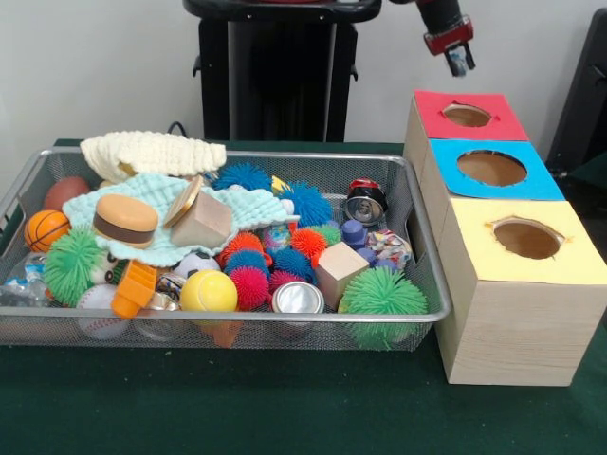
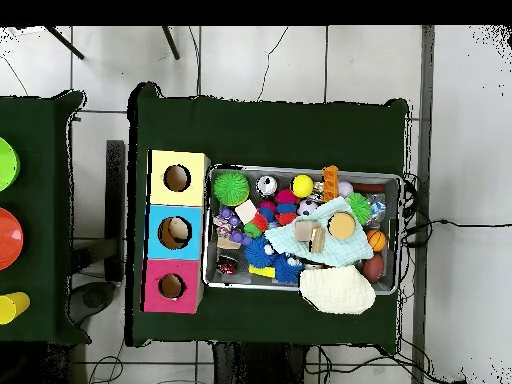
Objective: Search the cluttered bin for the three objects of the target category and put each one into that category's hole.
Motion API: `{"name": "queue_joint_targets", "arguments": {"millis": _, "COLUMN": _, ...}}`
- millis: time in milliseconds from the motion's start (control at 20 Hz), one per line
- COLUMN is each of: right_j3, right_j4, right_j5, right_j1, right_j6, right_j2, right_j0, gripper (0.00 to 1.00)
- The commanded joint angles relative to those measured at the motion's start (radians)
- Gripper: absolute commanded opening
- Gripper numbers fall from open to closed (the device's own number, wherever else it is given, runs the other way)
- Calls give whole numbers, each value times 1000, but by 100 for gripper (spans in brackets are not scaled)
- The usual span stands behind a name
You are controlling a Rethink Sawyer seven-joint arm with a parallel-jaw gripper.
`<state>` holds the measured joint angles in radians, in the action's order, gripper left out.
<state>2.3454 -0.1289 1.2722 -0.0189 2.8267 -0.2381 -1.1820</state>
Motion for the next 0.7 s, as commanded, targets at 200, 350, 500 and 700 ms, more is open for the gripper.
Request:
{"name": "queue_joint_targets", "arguments": {"millis": 200, "right_j3": 81, "right_j4": 61, "right_j5": -9, "right_j1": 233, "right_j6": 27, "right_j2": 385, "right_j0": 41, "gripper": 0}}
{"name": "queue_joint_targets", "arguments": {"millis": 350, "right_j3": 54, "right_j4": 165, "right_j5": -25, "right_j1": 229, "right_j6": 1, "right_j2": 428, "right_j0": 92, "gripper": 0}}
{"name": "queue_joint_targets", "arguments": {"millis": 500, "right_j3": 41, "right_j4": 211, "right_j5": -26, "right_j1": 222, "right_j6": 8, "right_j2": 455, "right_j0": 124, "gripper": 0}}
{"name": "queue_joint_targets", "arguments": {"millis": 700, "right_j3": 45, "right_j4": 263, "right_j5": -34, "right_j1": 197, "right_j6": 36, "right_j2": 466, "right_j0": 180, "gripper": 0}}
